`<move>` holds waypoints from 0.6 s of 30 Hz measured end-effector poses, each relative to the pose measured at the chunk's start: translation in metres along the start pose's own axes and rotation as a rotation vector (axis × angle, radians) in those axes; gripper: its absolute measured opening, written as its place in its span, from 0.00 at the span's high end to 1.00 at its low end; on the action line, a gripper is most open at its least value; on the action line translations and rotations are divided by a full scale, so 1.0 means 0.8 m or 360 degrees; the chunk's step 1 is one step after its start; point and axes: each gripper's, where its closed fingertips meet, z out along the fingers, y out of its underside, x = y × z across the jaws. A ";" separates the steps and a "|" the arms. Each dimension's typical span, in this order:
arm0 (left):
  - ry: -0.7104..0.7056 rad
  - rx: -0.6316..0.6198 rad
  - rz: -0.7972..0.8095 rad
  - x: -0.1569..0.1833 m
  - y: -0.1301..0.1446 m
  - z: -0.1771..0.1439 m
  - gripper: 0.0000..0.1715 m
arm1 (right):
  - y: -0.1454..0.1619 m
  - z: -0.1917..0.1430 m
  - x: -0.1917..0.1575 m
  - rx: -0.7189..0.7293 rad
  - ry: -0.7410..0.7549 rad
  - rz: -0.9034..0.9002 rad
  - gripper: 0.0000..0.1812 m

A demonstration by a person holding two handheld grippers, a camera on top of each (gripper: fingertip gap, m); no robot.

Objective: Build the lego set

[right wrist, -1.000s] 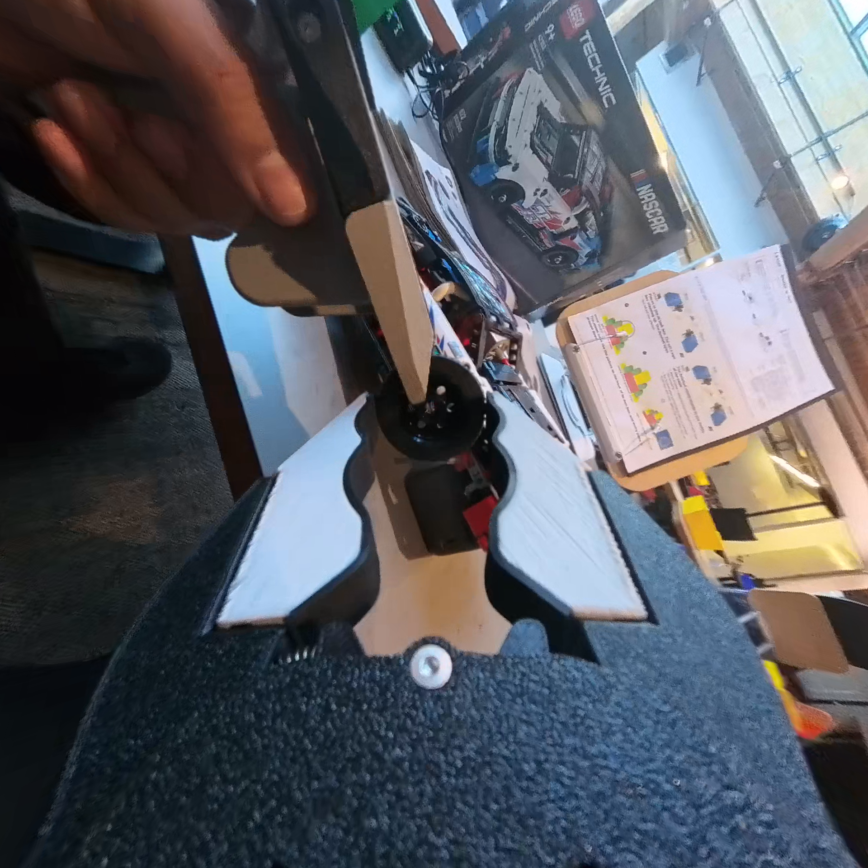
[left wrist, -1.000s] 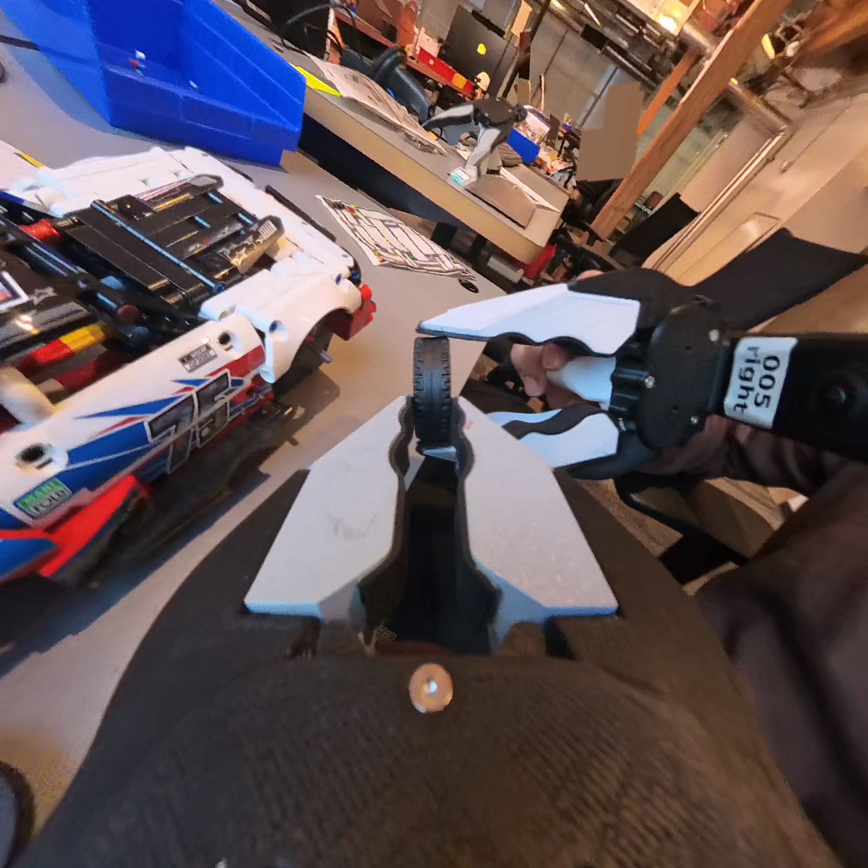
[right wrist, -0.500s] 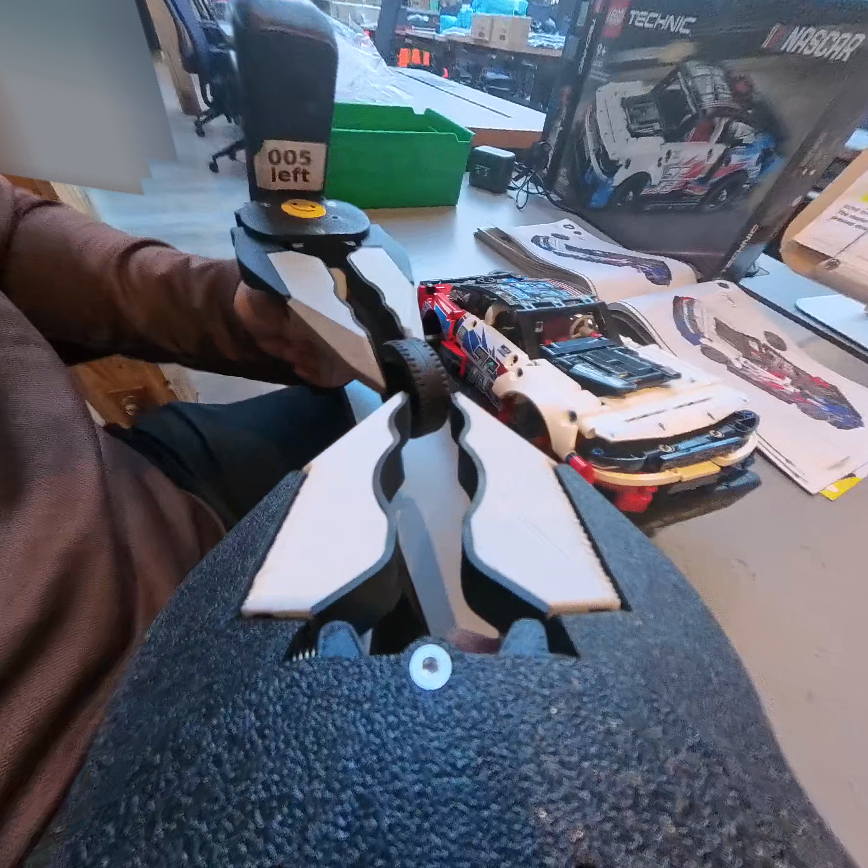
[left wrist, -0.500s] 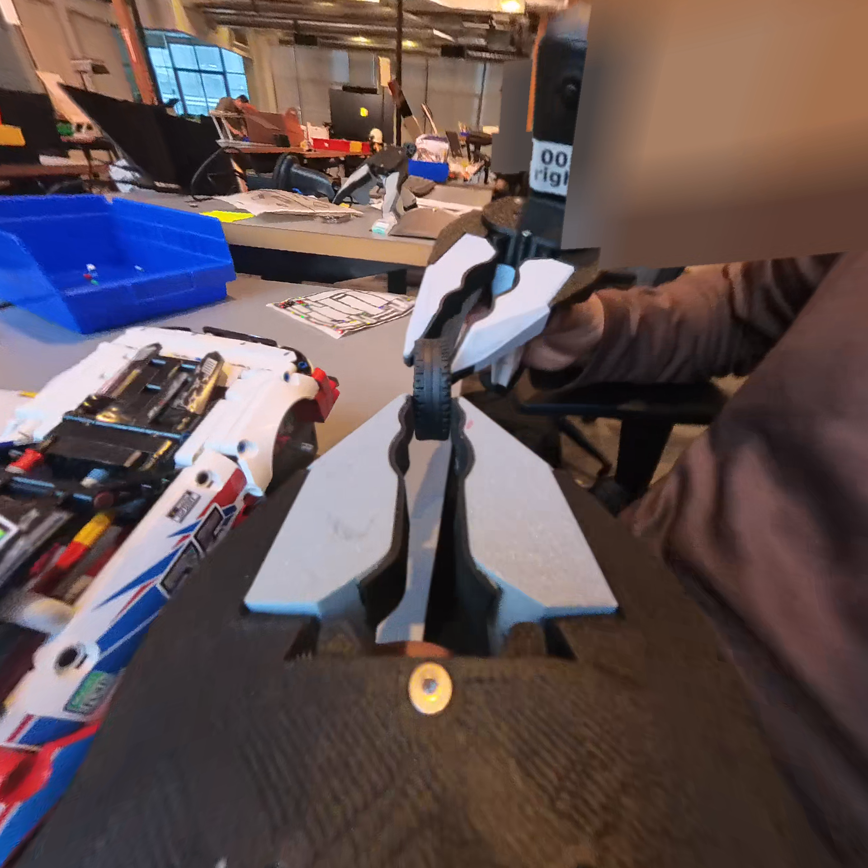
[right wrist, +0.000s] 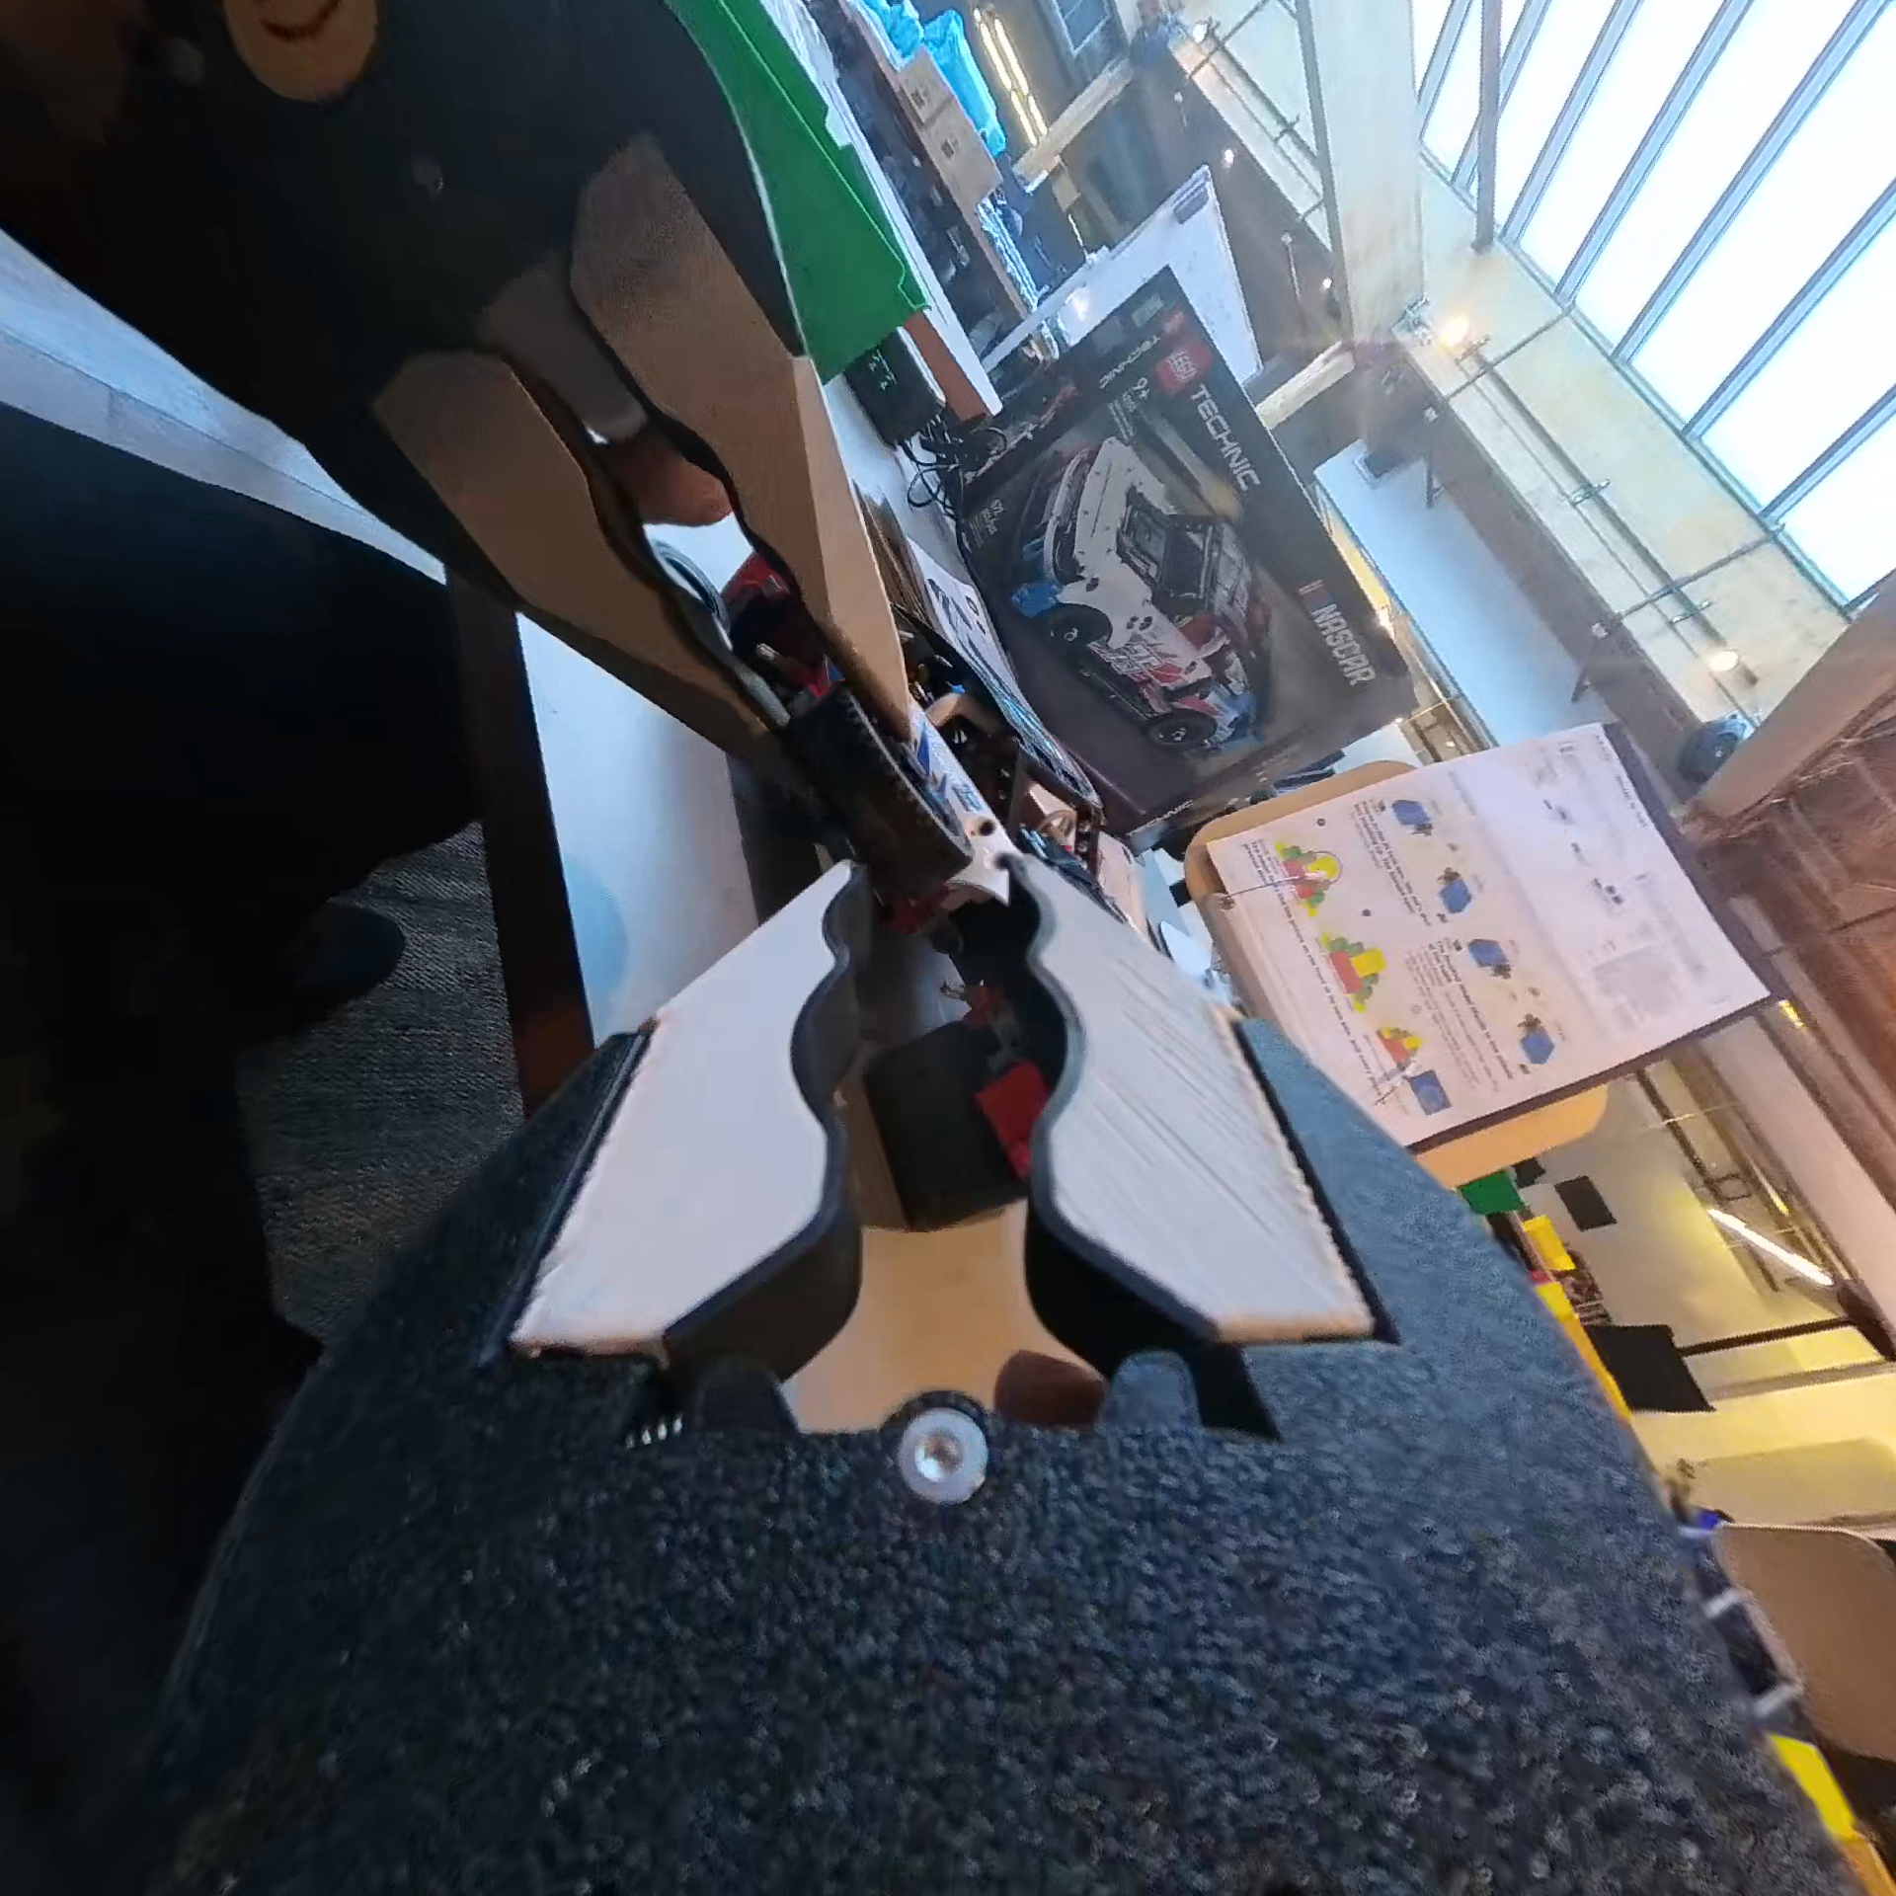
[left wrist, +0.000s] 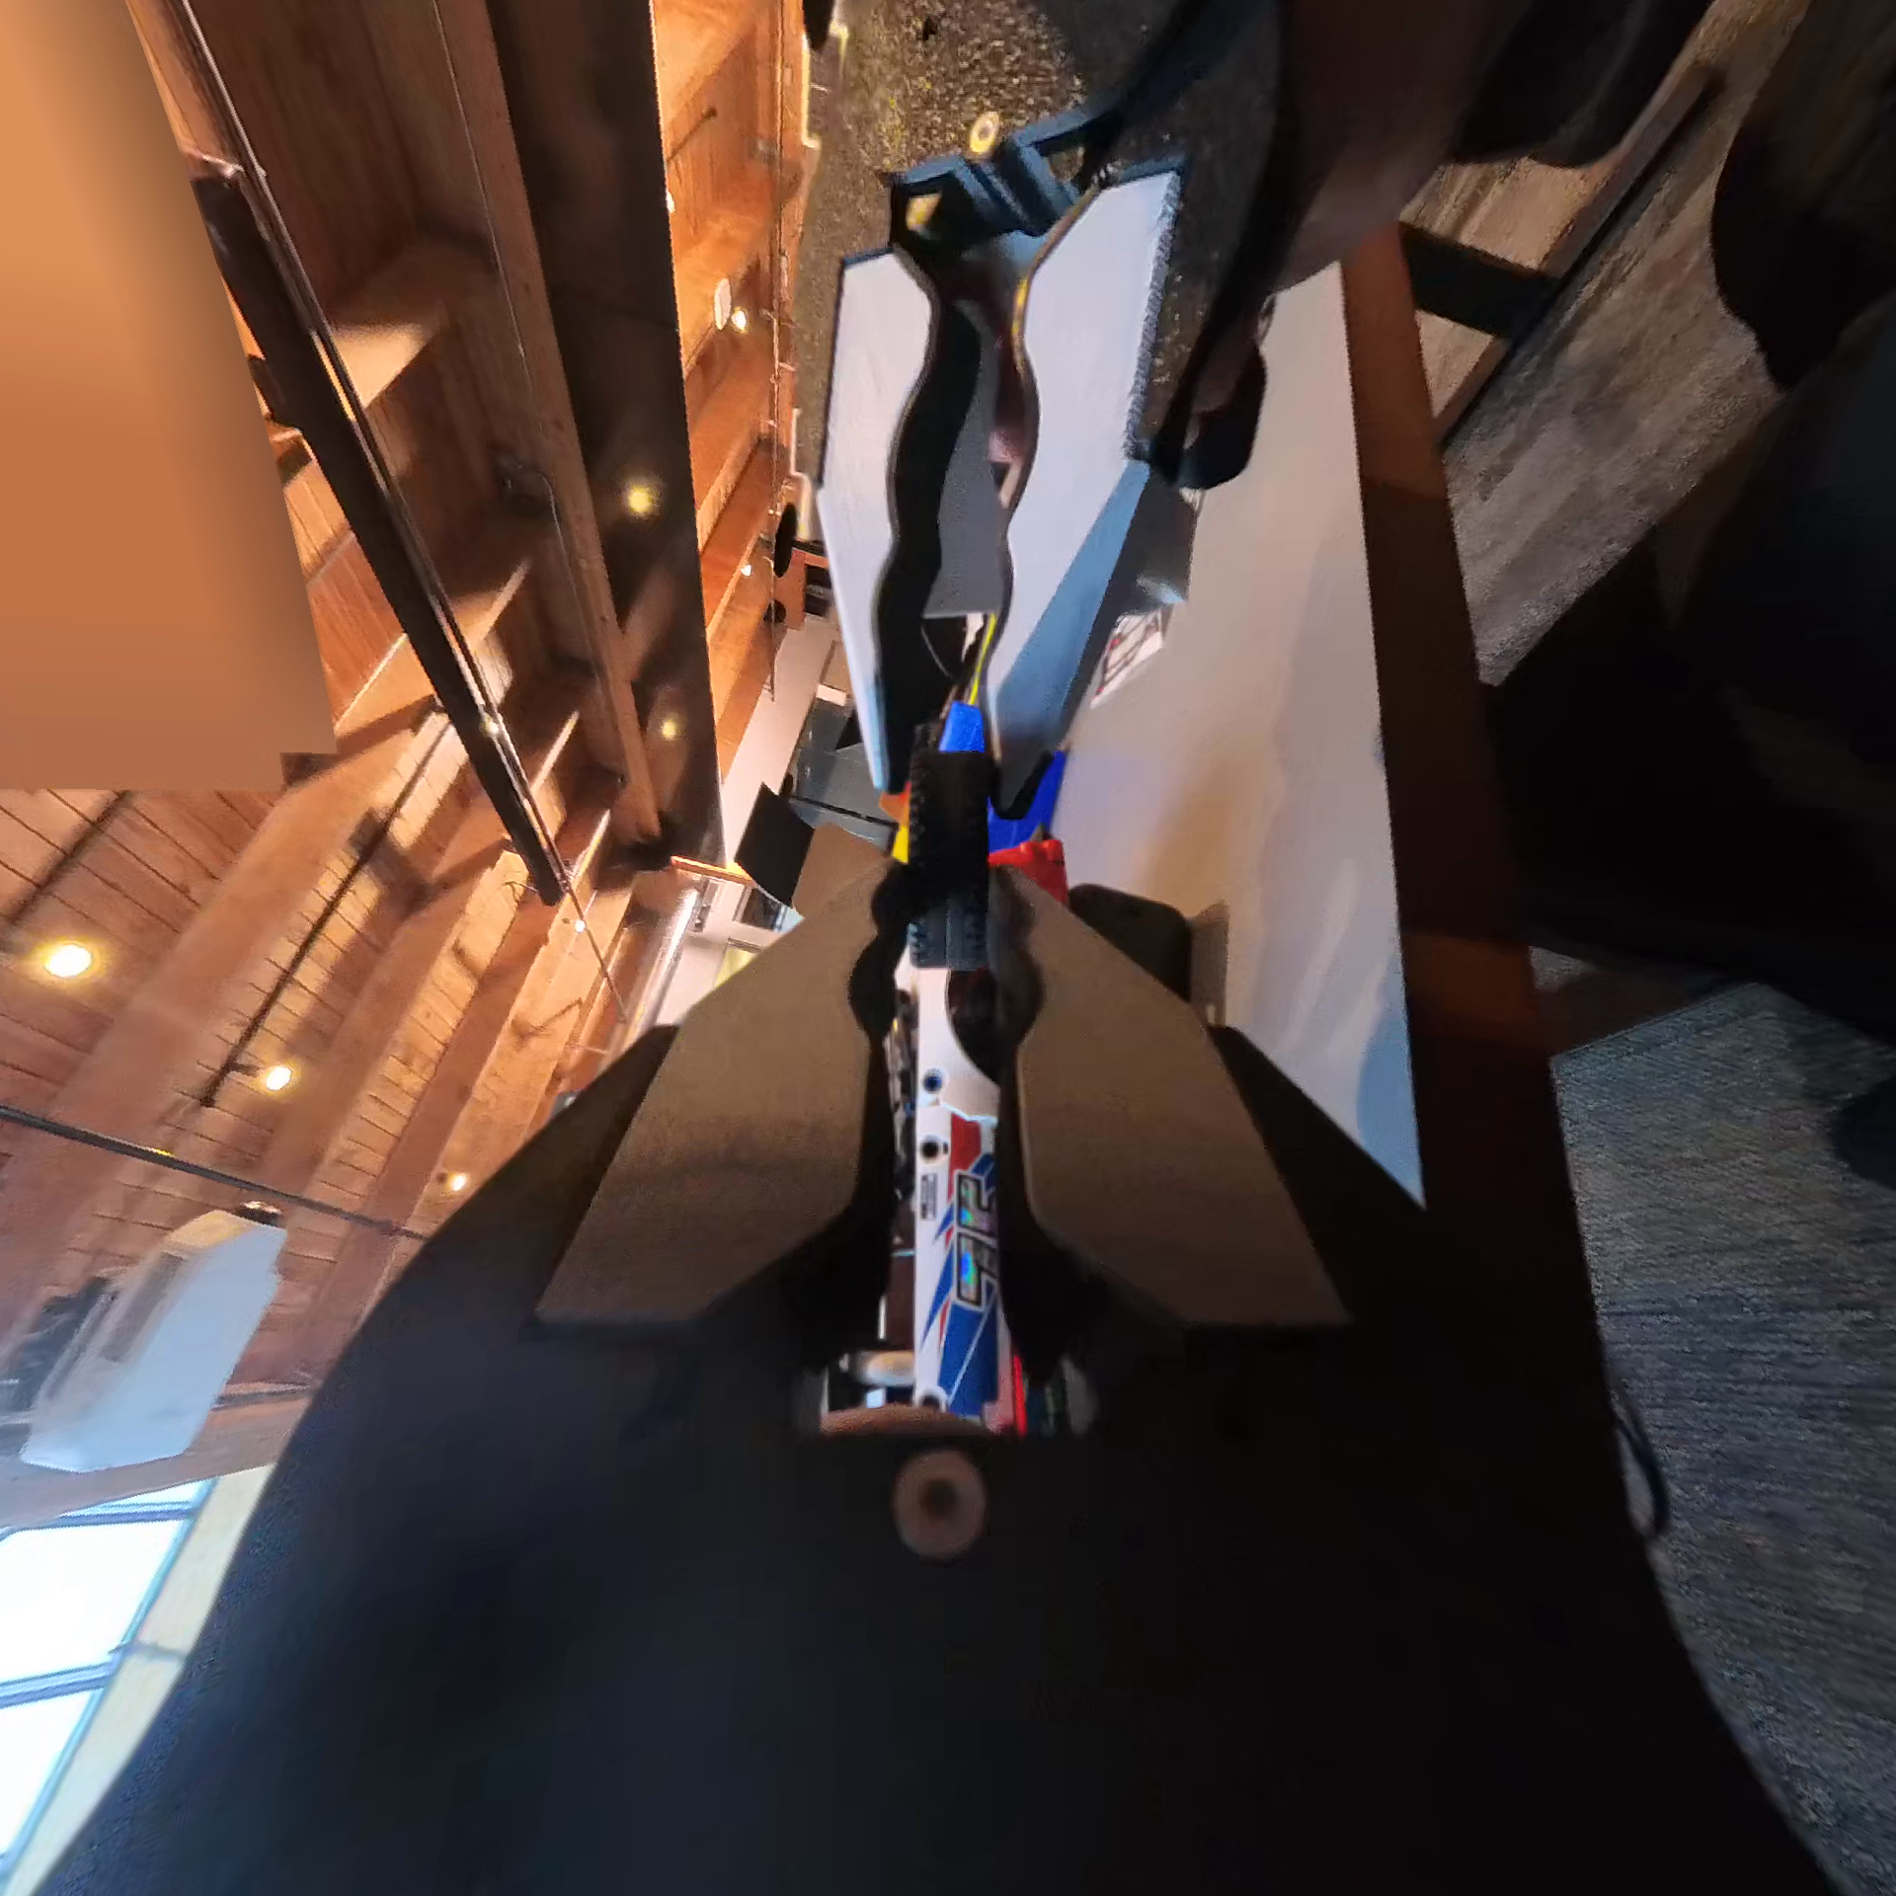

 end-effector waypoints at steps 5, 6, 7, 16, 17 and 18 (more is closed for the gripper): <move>-0.0023 0.0016 0.0014 0.001 -0.001 -0.003 0.94 | -0.008 0.004 -0.007 0.0005 -0.0005 -0.0083 0.88; -0.0033 0.0022 0.0027 0.001 -0.003 -0.003 0.94 | -0.010 0.004 -0.008 0.0007 -0.0001 -0.0100 0.89; -0.0039 0.0025 0.0042 0.001 -0.004 -0.003 0.94 | -0.011 0.004 -0.009 0.0002 0.0002 -0.0121 0.89; -0.0066 -0.0065 0.0161 0.004 -0.008 0.003 0.93 | -0.002 -0.005 -0.010 -0.0060 -0.0016 0.0102 0.88; -0.0086 -0.0068 0.0156 0.001 -0.009 0.003 0.93 | -0.001 -0.007 -0.005 -0.0059 -0.0039 0.0243 0.88; -0.0109 -0.0080 0.0170 -0.003 -0.009 0.002 0.93 | 0.001 -0.010 0.001 -0.0043 -0.0048 0.0349 0.88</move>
